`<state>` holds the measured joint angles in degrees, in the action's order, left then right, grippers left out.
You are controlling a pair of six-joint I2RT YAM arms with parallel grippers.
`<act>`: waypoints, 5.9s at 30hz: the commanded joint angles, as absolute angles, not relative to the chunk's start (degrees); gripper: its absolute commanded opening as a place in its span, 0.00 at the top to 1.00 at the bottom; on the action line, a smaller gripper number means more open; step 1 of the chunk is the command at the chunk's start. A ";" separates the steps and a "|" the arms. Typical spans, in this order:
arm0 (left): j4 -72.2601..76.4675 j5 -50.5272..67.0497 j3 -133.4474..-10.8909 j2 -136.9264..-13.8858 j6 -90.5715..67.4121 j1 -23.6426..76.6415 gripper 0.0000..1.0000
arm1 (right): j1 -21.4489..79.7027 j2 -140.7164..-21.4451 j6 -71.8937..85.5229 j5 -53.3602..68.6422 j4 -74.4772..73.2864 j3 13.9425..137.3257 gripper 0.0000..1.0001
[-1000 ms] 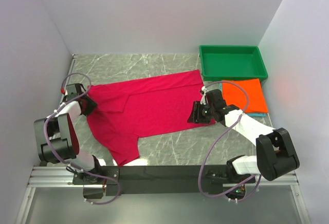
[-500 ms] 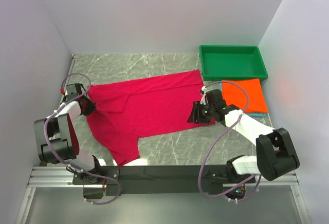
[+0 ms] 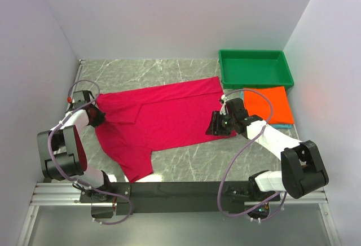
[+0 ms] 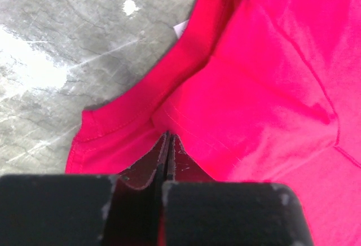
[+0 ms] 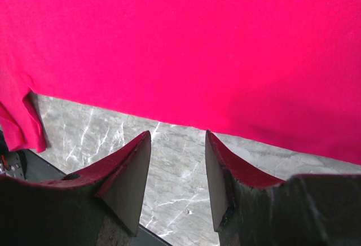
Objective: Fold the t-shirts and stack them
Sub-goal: Fold the tshirt
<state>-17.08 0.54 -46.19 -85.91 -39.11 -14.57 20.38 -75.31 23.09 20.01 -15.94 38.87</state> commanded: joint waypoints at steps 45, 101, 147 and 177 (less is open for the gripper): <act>6.41 -4.05 -29.09 -78.31 -62.58 -14.15 0.52 | 20.48 -73.39 22.32 20.65 -14.33 38.15 0.50; -9.84 -8.00 -35.60 -76.55 -62.84 -9.67 0.89 | 20.48 -72.77 22.59 19.78 -14.76 38.23 0.50; -21.36 -13.36 -82.87 -117.76 -37.53 2.72 0.37 | 26.10 -100.10 23.73 0.70 -31.38 61.96 0.53; -39.54 -11.07 -55.57 -75.33 -49.21 -7.38 0.03 | 12.93 -83.85 31.28 5.36 -33.14 56.89 0.44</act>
